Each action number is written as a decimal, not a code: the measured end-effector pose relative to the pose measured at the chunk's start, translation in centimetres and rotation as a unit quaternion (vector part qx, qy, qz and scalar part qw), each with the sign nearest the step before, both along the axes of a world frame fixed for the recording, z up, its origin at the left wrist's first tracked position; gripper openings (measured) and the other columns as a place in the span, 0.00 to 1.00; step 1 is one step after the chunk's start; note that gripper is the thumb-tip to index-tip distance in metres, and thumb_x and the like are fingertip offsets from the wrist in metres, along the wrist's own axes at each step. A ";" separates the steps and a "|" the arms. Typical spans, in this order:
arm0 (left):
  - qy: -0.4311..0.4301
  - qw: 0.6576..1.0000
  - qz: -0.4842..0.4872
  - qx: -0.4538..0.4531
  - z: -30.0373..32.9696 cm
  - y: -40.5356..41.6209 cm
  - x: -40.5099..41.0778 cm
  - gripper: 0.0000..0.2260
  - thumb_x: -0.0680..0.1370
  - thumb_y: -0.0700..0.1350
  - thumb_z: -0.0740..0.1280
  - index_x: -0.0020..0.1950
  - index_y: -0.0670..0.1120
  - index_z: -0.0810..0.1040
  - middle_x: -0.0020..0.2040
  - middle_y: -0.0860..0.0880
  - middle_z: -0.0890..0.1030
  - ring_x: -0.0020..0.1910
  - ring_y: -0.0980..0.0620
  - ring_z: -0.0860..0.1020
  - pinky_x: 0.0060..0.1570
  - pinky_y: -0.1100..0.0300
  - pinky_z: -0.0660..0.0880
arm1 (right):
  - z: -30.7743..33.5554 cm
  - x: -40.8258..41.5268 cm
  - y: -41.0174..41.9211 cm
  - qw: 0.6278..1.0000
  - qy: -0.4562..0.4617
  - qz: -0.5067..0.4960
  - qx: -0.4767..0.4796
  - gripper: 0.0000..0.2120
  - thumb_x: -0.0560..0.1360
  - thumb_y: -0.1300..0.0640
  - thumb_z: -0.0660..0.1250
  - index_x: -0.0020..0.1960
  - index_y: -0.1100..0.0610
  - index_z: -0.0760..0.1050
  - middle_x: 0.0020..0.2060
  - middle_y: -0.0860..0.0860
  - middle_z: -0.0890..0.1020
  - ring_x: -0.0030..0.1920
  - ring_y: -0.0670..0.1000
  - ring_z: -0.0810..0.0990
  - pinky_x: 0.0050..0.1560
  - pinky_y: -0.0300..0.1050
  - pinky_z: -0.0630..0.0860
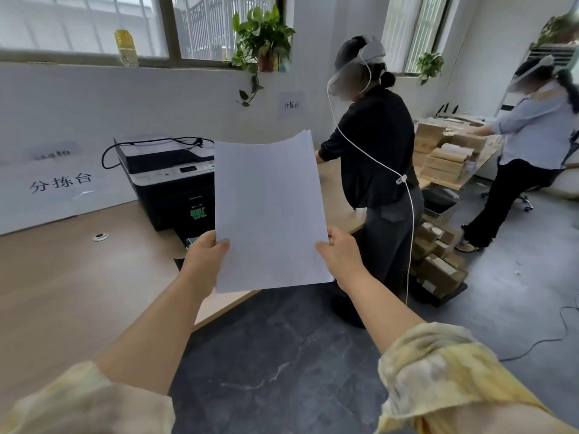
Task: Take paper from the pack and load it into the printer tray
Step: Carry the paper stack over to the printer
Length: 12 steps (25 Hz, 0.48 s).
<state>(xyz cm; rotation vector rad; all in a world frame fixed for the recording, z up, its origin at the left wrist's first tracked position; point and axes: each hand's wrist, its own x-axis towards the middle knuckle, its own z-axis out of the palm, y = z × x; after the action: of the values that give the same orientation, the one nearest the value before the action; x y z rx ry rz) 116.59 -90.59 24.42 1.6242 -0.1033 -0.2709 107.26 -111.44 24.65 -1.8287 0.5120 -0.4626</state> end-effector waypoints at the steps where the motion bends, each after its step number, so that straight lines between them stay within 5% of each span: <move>1: 0.001 1.000 0.004 -0.001 -0.2 -0.5 0.9 0.08 0.81 0.45 0.59 0.58 0.49 0.74 0.55 0.46 0.79 0.53 0.42 0.77 0.55 0.43 0.76 | -0.2 1.1 -0.5 1.000 -0.001 0.002 -0.001 0.07 0.74 0.63 0.60 0.48 0.56 0.75 0.47 0.56 0.82 0.49 0.58 0.80 0.53 0.57 0.78; 6: 0.013 0.999 0.024 -0.022 -1.5 -2.6 6.1 0.07 0.81 0.45 0.59 0.58 0.50 0.73 0.49 0.49 0.78 0.47 0.48 0.78 0.46 0.49 0.77 | -1.4 7.2 -2.7 1.000 0.005 0.024 -0.001 0.06 0.74 0.62 0.60 0.48 0.56 0.74 0.47 0.54 0.82 0.49 0.56 0.80 0.51 0.54 0.79; 12: -0.001 0.999 0.032 -0.014 -2.7 -5.1 13.9 0.10 0.81 0.42 0.60 0.60 0.47 0.76 0.57 0.45 0.81 0.54 0.43 0.80 0.57 0.44 0.76 | -1.9 15.7 -5.9 0.999 0.015 0.046 0.002 0.09 0.75 0.63 0.59 0.44 0.50 0.74 0.45 0.52 0.81 0.48 0.55 0.80 0.46 0.49 0.79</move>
<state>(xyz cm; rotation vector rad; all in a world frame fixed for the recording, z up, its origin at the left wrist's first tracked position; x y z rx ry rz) 130.51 -95.70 21.71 1.5975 -0.0555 -0.2171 122.93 -117.32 22.75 -1.8491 0.4473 -0.3723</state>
